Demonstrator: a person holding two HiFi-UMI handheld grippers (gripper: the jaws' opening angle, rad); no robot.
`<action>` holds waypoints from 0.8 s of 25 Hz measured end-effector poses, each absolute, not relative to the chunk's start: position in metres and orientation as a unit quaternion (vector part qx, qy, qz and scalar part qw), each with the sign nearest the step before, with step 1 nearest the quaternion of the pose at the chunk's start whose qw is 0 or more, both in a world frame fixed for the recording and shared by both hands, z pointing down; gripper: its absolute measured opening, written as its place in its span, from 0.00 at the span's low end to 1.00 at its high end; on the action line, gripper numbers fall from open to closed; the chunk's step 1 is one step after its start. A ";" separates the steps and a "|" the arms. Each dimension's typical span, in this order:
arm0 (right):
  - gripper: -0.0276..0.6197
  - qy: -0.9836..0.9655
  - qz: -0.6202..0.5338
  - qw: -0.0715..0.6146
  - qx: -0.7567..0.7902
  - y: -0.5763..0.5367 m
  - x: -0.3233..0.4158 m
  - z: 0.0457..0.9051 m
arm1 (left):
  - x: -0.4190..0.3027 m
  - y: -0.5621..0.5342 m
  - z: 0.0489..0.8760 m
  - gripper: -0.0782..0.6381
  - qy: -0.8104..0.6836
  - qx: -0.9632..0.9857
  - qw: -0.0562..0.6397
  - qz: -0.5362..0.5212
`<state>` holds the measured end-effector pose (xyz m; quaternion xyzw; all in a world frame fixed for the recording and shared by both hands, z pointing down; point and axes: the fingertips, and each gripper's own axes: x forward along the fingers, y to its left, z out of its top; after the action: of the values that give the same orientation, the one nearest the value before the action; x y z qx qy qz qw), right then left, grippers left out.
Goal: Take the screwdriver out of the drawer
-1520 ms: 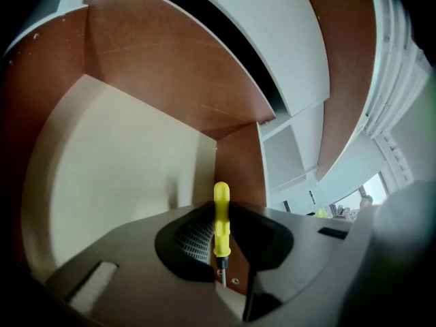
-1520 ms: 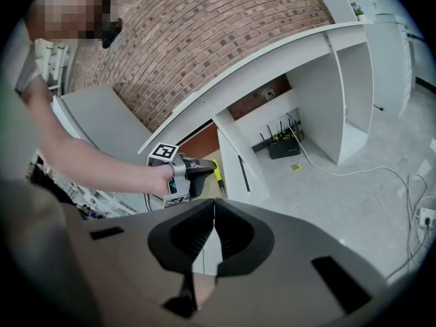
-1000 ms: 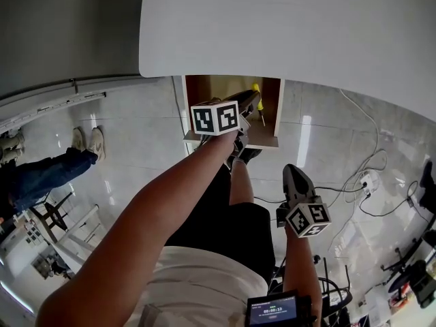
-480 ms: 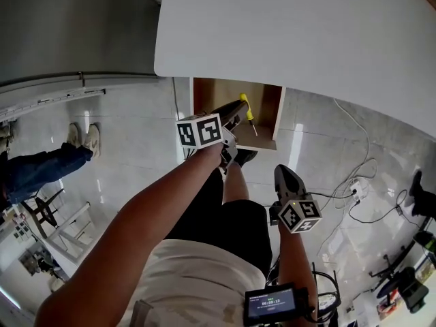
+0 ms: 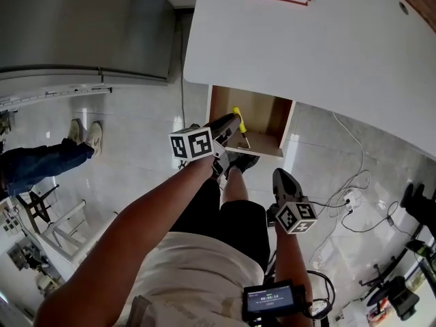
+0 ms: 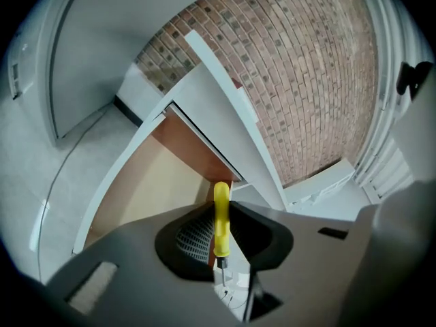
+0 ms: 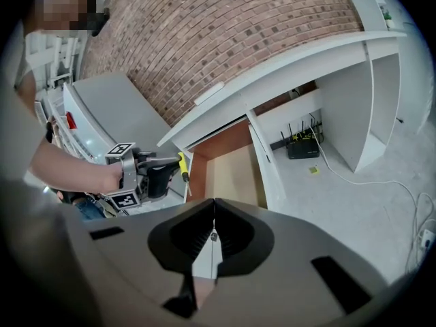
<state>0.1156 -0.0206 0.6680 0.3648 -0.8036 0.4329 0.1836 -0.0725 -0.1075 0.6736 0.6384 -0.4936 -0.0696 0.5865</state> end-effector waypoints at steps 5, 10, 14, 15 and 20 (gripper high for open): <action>0.05 -0.806 0.425 0.183 0.369 -0.024 0.104 0.649 | -0.080 -0.098 0.651 0.20 -0.486 0.639 0.590 -0.079; 0.05 -0.807 0.418 0.180 0.376 -0.028 0.092 0.629 | -0.091 -0.098 0.629 0.20 -0.484 0.648 0.582 -0.080; 0.05 -0.806 0.417 0.174 0.382 -0.028 0.087 0.618 | -0.098 -0.102 0.614 0.20 -0.484 0.655 0.574 -0.082; 0.05 -0.807 0.416 0.173 0.382 -0.026 0.085 0.616 | -0.101 -0.101 0.610 0.20 -0.484 0.658 0.572 -0.082; 0.05 -0.810 0.408 0.173 0.385 -0.028 0.074 0.601 | -0.107 -0.101 0.586 0.20 -0.479 0.680 0.551 -0.069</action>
<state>0.0735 -0.0278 0.6009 0.3846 -0.8096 0.4082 0.1734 -0.1074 -0.1012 0.5863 0.6805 -0.4786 -0.0690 0.5505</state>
